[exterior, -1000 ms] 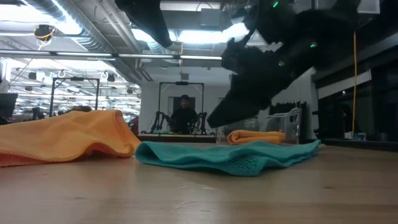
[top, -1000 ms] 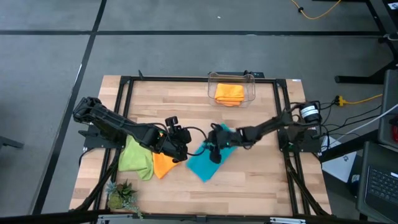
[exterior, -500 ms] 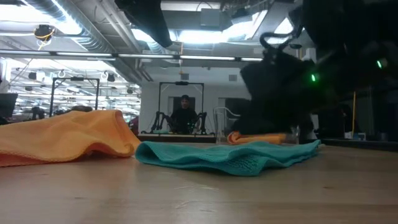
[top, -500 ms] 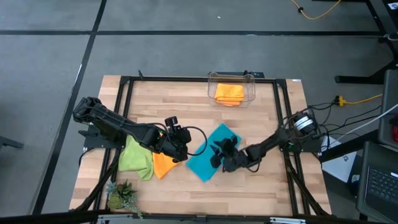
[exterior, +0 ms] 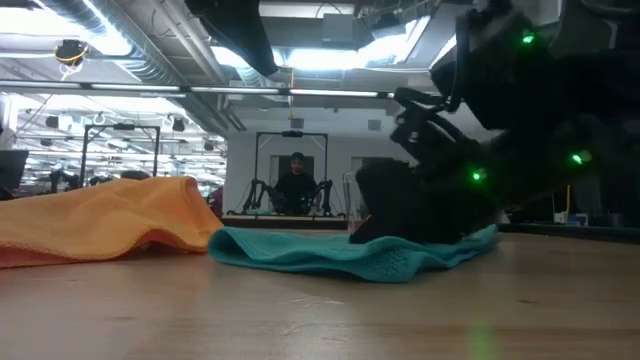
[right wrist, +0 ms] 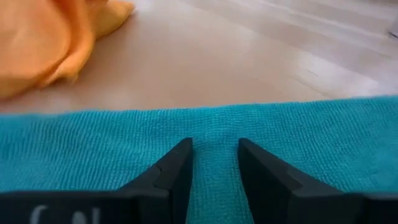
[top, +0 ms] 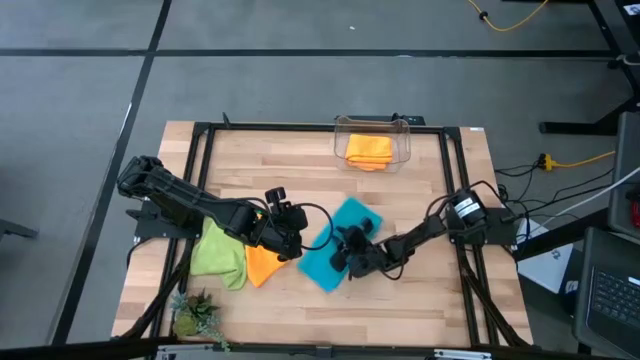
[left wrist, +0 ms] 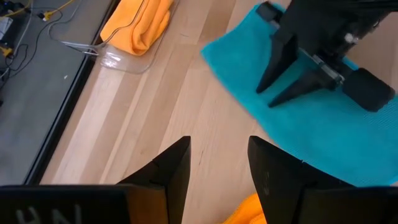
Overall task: Fold microfiber towels
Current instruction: Fold the blue microfiber towel
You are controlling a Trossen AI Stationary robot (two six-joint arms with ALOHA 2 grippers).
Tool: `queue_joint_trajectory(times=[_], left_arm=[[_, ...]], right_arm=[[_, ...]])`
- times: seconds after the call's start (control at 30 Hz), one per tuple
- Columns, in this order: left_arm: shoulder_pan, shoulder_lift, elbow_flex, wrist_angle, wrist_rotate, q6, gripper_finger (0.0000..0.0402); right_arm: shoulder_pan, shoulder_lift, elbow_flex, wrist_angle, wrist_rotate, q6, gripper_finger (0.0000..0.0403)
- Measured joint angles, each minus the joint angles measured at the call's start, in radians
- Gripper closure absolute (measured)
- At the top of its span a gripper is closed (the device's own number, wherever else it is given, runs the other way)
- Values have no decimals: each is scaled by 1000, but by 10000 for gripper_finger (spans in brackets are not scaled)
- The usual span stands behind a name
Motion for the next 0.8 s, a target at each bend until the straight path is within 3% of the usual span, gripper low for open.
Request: queue_joint_trajectory(times=[0.23,0.37,0.57,0.8], left_arm=[[0,0,0,0,0,7,248],[-1,0,0,-1,0,7,248],[-1,0,0,-3,0,6,248],[-1,0,0,-1,0,0,248]], right_arm=[[-82,-42,0,92,-405,-374,270],[-141,-45,-4,155,-616,-505,270],[-182,-102,-9,125,-652,-532,270],[-149,-384,-5,-155,-650,-528,270]])
